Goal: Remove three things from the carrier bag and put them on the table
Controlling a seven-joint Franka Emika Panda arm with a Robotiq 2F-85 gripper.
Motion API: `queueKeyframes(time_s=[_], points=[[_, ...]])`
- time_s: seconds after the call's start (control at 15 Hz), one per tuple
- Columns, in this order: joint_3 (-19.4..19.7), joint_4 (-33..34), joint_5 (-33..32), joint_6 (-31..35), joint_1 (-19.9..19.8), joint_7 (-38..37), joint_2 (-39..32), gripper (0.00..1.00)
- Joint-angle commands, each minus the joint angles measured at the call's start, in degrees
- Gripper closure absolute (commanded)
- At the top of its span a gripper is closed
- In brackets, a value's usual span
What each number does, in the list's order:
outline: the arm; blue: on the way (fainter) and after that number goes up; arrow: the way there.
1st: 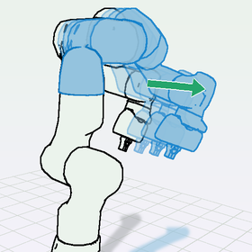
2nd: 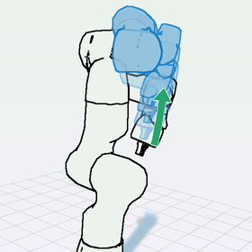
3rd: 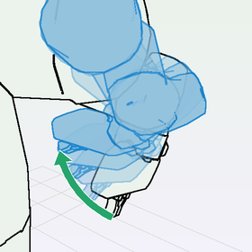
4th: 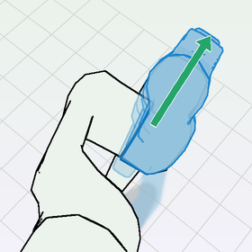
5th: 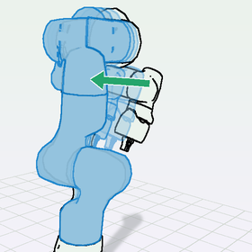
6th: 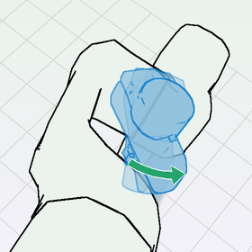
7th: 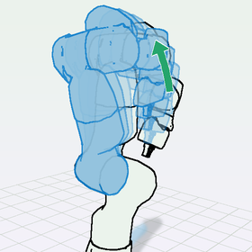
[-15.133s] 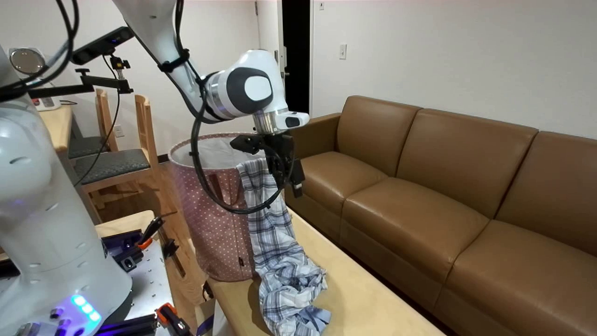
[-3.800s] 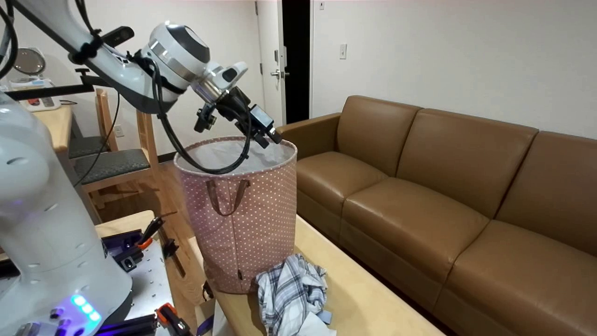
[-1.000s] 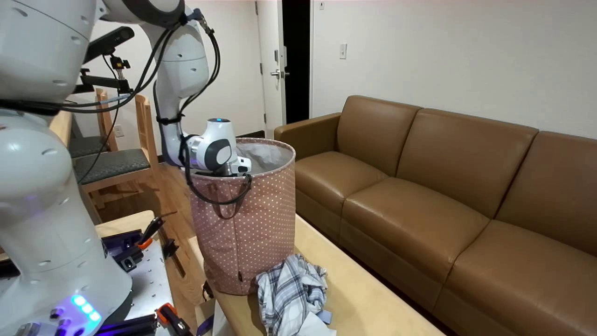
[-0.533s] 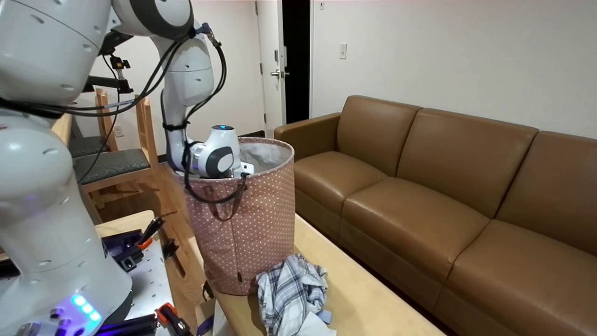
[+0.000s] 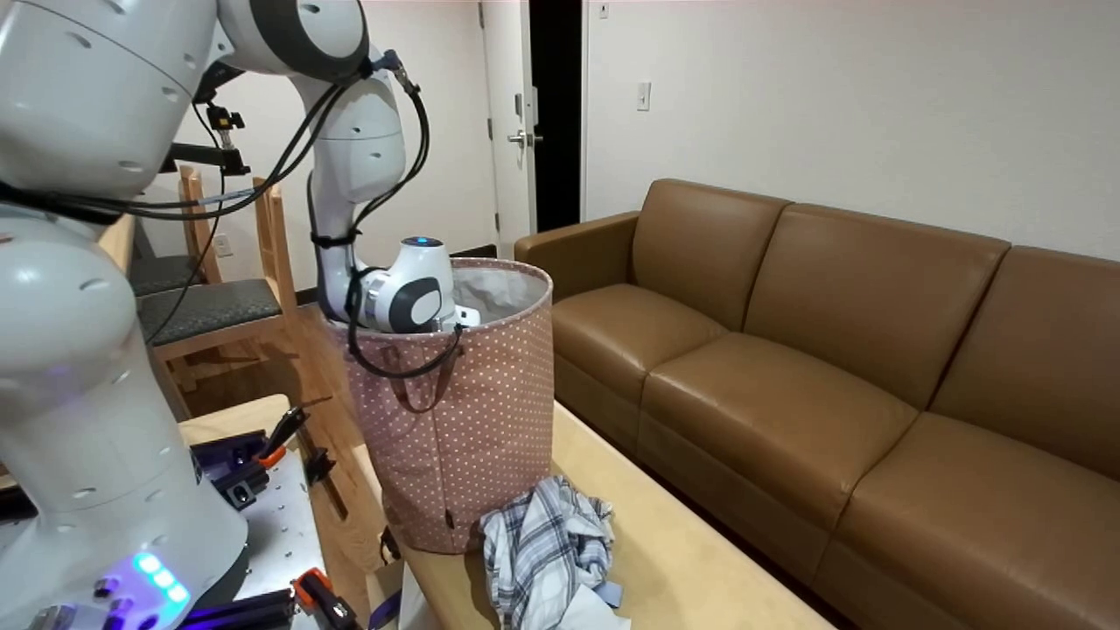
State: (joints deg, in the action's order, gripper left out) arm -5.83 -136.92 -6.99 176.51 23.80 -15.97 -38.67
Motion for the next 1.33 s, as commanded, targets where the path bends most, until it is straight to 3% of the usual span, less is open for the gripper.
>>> queueKeyframes(time_s=[0.0,0.33,0.47,0.6,0.73,0.87,1.07,1.27], points=[[-1.0,-2.2,1.7,1.8,-0.1,3.7,2.3,0.97],[4.2,-11.4,0.8,2.2,7.4,1.9,17.0,0.93],[8.3,-15.3,0.4,3.2,12.2,0.3,23.2,0.94],[14.7,-19.3,-2.7,3.6,18.2,-2.6,29.9,0.94],[25.0,-23.0,-7.3,4.2,26.3,-5.8,36.7,0.93],[33.6,-24.8,-15.7,4.9,30.2,-8.2,41.3,0.93],[34.9,-22.3,-25.7,4.5,25.8,-13.4,40.8,0.93],[36.4,-22.1,-27.2,6.0,25.9,-15.5,39.8,0.93]])
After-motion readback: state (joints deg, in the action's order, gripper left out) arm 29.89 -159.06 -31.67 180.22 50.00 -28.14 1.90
